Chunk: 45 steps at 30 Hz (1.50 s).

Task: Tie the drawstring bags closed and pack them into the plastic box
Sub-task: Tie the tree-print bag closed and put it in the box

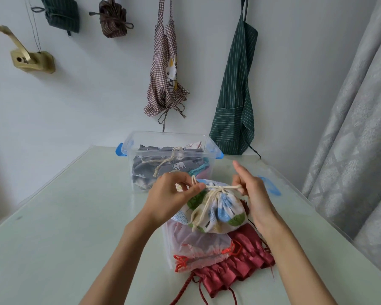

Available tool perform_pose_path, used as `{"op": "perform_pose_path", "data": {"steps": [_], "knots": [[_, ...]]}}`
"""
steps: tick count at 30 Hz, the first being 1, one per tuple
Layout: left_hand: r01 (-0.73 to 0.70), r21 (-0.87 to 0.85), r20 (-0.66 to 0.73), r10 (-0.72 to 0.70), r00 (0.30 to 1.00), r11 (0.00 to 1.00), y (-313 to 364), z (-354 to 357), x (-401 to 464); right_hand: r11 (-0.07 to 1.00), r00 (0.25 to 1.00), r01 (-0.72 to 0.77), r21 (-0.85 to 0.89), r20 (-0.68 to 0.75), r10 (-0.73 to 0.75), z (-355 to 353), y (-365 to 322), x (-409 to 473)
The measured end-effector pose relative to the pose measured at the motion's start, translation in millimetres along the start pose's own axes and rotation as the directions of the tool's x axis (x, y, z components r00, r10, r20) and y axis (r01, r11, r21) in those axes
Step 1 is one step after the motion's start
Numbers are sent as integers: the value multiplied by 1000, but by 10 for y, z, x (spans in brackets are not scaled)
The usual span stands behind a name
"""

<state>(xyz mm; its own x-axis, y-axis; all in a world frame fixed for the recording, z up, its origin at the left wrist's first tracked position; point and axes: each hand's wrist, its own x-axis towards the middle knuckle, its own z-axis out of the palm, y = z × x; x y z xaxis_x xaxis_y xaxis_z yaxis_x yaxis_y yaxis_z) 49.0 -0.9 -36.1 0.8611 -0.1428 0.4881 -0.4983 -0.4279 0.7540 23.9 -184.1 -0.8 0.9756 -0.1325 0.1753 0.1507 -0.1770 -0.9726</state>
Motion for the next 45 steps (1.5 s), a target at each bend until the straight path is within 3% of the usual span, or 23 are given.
{"op": "perform_pose_path", "data": {"steps": [1,3,4,5,6,8,9,11,12,13,15,16,18,20,22,24,27,29,32,35,38,42,45], "knots": [[0,-2,4,0,1000,1000,9,-8,0,976,990,110,-188,-68,-125,-28,37,24],[7,12,10,-7,1000,1000,18,-10,5,772,919,241,-588,-118,-377,-78,73,23],[11,34,11,-12,1000,999,5,-12,2,685,896,249,-685,-106,-431,-76,105,41],[15,57,10,-16,1000,998,-3,-5,-2,700,911,234,-674,-101,-401,-79,126,62],[18,67,9,-19,1000,998,-8,10,-11,823,945,185,-537,-133,-299,-74,125,71],[22,42,1,-22,1000,999,4,47,-17,999,998,33,32,-57,-31,-91,63,74],[22,25,-6,-22,1000,999,22,58,-18,948,999,-51,315,28,45,-115,12,72],[14,3,-18,-14,1000,1000,41,45,-11,881,992,-114,459,93,79,-151,-44,73],[7,-7,-13,-7,1000,1000,37,33,-6,933,997,-67,354,46,54,-179,3,87],[-1,-10,-6,1,1000,1000,31,15,-5,997,999,25,68,-35,-23,-206,95,102],[-10,-4,8,10,1000,1000,19,0,-13,832,946,185,-524,-134,-294,-229,194,100],[-3,-2,5,3,1000,1000,13,-9,-18,781,921,206,-590,-154,-359,-229,201,91],[40,8,-13,-40,999,999,1,-39,-4,851,946,219,-478,-109,-305,-256,134,80],[97,125,-10,-96,995,987,-14,-57,10,925,977,175,-338,174,-122,-307,89,64],[178,348,-48,-172,984,920,-28,-17,5,907,876,160,-390,480,52,-329,92,39],[246,449,-137,-205,969,859,-47,57,-11,857,775,250,-452,623,103,-258,205,35],[250,424,-203,-178,963,870,-60,96,-52,815,838,320,-483,546,-5,-129,322,81],[139,425,-167,-73,983,895,-58,46,-72,737,896,393,-550,409,-172,-100,374,123],[-165,560,190,67,979,812,-55,26,-97,471,900,407,-783,256,-354,-91,498,222],[-314,670,493,-86,866,673,-195,100,-67,398,866,447,-801,275,-418,-76,552,282],[-299,702,499,-146,854,646,-364,118,61,448,830,549,-705,521,-197,-88,519,265],[-177,649,436,-171,884,740,-451,148,267,304,830,482,-822,540,143,-197,570,423],[-15,542,375,-226,899,840,-475,141,370,553,861,364,-750,497,107,-164,637,641]]}}
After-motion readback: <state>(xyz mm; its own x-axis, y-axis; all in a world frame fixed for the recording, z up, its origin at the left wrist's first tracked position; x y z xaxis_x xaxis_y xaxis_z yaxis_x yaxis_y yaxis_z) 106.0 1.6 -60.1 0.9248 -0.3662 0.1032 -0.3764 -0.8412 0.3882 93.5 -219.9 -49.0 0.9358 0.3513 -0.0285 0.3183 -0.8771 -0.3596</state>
